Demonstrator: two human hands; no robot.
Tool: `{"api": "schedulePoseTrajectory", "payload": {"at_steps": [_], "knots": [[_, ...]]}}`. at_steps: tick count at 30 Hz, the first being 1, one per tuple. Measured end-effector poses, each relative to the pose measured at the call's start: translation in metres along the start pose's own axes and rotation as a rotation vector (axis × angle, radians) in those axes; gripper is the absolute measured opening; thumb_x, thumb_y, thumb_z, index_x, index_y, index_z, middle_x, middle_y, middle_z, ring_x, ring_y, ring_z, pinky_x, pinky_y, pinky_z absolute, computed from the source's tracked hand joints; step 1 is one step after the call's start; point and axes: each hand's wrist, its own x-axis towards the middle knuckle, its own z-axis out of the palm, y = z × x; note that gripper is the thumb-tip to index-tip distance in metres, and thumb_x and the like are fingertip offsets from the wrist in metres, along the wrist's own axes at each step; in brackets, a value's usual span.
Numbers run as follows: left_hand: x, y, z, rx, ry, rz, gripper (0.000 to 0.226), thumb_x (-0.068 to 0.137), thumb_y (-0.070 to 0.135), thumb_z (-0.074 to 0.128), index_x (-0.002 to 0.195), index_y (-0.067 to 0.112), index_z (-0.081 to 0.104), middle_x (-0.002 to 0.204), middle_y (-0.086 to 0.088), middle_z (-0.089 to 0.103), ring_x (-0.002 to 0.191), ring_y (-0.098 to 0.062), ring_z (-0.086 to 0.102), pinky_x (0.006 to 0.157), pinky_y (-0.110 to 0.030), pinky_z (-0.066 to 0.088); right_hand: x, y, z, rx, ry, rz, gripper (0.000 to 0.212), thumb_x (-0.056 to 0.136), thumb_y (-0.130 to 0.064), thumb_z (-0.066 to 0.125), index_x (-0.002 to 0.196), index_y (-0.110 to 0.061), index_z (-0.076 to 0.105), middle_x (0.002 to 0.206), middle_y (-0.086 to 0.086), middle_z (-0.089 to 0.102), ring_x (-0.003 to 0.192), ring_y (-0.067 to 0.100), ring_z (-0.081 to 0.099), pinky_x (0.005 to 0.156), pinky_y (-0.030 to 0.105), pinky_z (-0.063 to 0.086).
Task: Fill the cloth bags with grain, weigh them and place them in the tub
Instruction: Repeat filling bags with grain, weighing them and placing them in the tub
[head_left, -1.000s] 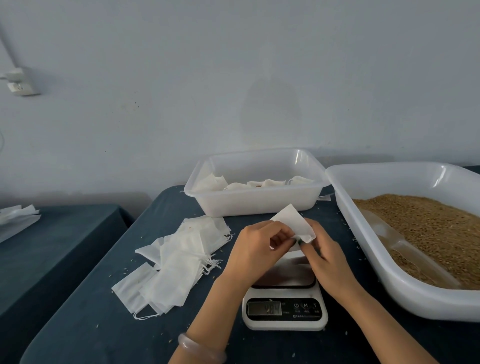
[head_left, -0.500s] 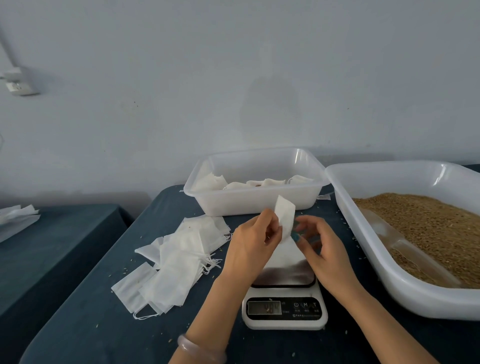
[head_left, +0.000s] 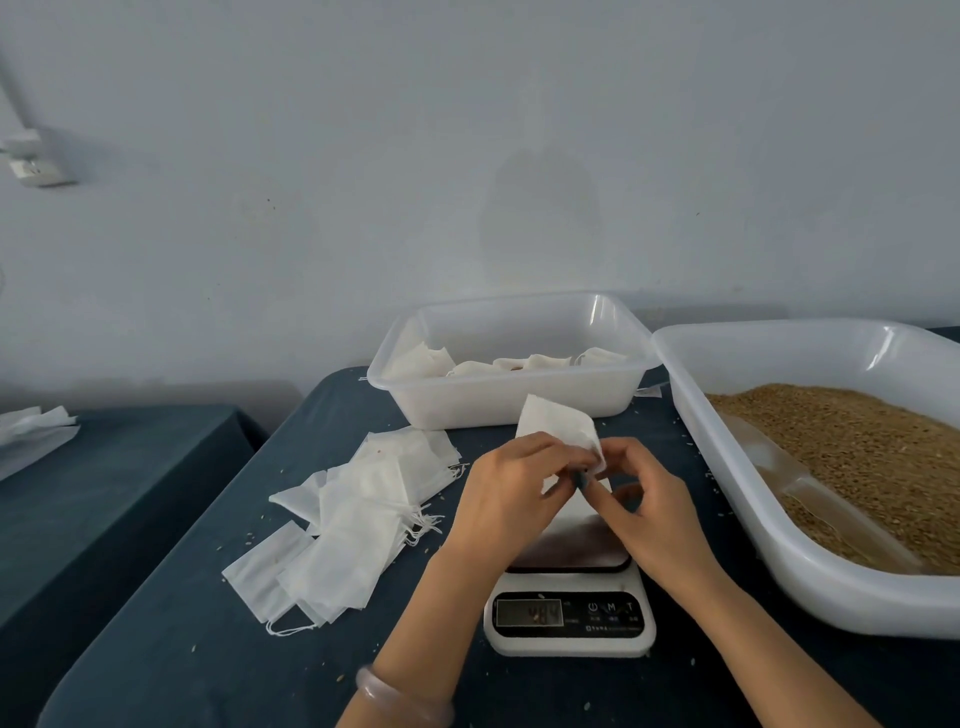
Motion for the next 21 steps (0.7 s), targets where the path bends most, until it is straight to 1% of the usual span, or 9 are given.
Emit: {"api": "schedulePoseTrajectory", "payload": {"at_steps": [2,5,8,11,12,14,17,19,21], "knots": [[0.001,0.001,0.001,0.058,-0.021,0.056,0.03,0.084,0.006,0.071,0.106,0.024,0.077,0.093,0.006,0.066,0.075,-0.012,0.062,0.06,-0.026,0.052,-0.001,0.002,0.0,-0.04,0.015,-0.002,0.025,0.087,-0.026,0.07,0.108,-0.036,0.06,0.099,-0.022,0.067,0.091,0.001,0.063,0.068,0.018,0.053],[0.001,0.004,0.002,0.147,-0.027,0.124,0.031,0.082,0.006,0.07,0.107,0.024,0.076,0.087,0.004,0.06,0.07,-0.014,0.056,0.055,-0.026,0.046,0.0,0.007,-0.001,-0.13,0.042,0.004,0.02,0.091,-0.026,0.065,0.11,-0.032,0.062,0.099,-0.02,0.068,0.087,0.002,0.065,0.069,0.024,0.056],[0.0,0.004,0.002,0.192,-0.017,0.196,0.025,0.081,0.014,0.07,0.105,0.019,0.075,0.086,0.001,0.061,0.071,-0.016,0.056,0.059,-0.027,0.046,0.001,0.011,-0.001,-0.185,0.049,0.02,0.02,0.094,-0.025,0.061,0.112,-0.03,0.063,0.097,-0.018,0.069,0.085,0.003,0.066,0.073,0.03,0.058],[0.001,0.002,-0.001,0.237,0.0,0.273,0.028,0.081,0.029,0.077,0.107,0.018,0.075,0.09,0.0,0.061,0.074,-0.016,0.055,0.065,-0.027,0.044,0.001,0.012,-0.003,-0.137,0.094,0.031,0.018,0.095,-0.028,0.058,0.113,-0.032,0.061,0.096,-0.018,0.071,0.084,0.001,0.068,0.071,0.029,0.057],[0.001,0.001,-0.002,0.261,-0.008,0.285,0.034,0.081,0.036,0.077,0.111,0.02,0.073,0.096,0.0,0.061,0.079,-0.016,0.055,0.069,-0.028,0.044,0.002,0.012,-0.004,-0.099,0.107,0.039,0.019,0.095,-0.028,0.058,0.114,-0.031,0.059,0.095,-0.017,0.072,0.082,0.001,0.069,0.068,0.027,0.056],[0.003,0.001,-0.002,0.317,-0.012,0.275,0.051,0.079,0.046,0.075,0.125,0.025,0.065,0.115,0.001,0.058,0.099,-0.016,0.056,0.085,-0.029,0.044,0.003,0.009,-0.005,-0.032,0.115,0.053,0.021,0.094,-0.028,0.06,0.114,-0.028,0.055,0.087,-0.015,0.073,0.074,0.002,0.069,0.061,0.023,0.055],[0.006,0.002,-0.001,0.277,-0.011,0.235,0.071,0.077,0.05,0.074,0.14,0.025,0.051,0.14,0.002,0.049,0.132,-0.017,0.045,0.111,-0.037,0.035,0.003,0.004,-0.004,0.036,0.06,0.028,0.024,0.092,-0.018,0.064,0.109,-0.024,0.049,0.076,-0.012,0.073,0.065,0.002,0.068,0.058,0.014,0.049],[0.005,0.002,0.0,0.265,-0.059,0.226,0.079,0.078,0.054,0.072,0.145,0.02,0.045,0.145,0.001,0.047,0.141,-0.018,0.037,0.117,-0.043,0.028,0.002,0.0,-0.002,0.053,0.009,0.004,0.028,0.09,-0.009,0.066,0.101,-0.025,0.045,0.062,-0.009,0.068,0.054,0.003,0.061,0.052,0.012,0.043],[0.004,0.001,0.001,0.285,-0.09,0.212,0.08,0.077,0.054,0.068,0.144,0.015,0.046,0.137,0.0,0.053,0.137,-0.018,0.043,0.119,-0.043,0.025,0.001,-0.002,-0.002,0.065,-0.014,-0.011,0.031,0.09,-0.005,0.065,0.092,-0.025,0.042,0.052,-0.006,0.058,0.046,0.004,0.051,0.048,0.012,0.037]]}}
